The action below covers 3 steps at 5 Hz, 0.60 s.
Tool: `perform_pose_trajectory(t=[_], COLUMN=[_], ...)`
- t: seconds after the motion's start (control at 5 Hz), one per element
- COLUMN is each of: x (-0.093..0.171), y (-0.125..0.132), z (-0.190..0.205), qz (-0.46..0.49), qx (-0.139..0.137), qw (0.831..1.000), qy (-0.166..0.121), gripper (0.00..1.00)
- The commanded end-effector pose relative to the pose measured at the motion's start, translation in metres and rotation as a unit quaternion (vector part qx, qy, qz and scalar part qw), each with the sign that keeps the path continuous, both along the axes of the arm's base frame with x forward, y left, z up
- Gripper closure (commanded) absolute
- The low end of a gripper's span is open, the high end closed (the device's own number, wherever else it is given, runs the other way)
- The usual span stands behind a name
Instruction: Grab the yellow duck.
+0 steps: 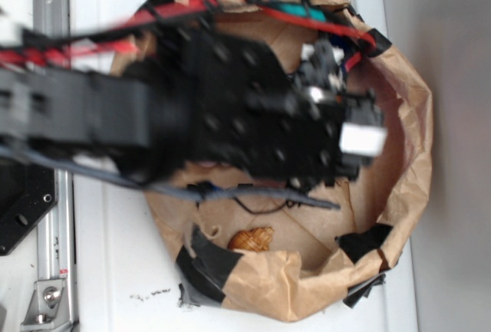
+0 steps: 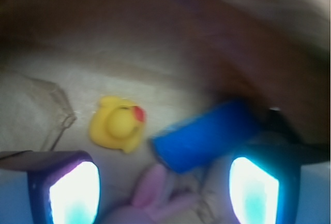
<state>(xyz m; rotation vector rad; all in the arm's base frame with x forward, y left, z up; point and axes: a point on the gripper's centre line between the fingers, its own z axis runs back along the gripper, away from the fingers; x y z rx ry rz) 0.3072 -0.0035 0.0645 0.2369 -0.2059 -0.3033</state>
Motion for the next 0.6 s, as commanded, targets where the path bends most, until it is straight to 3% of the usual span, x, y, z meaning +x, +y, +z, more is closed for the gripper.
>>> perform_pose_trajectory(t=[0.0, 0.4], x=[0.005, 0.025], y=[0.006, 0.016], z=[0.017, 0.004], qz=[0.005, 0.011], qx=[-0.004, -0.015], qw=[0.999, 1.000], qy=[-0.042, -0.019], gripper=[0.00, 0.00])
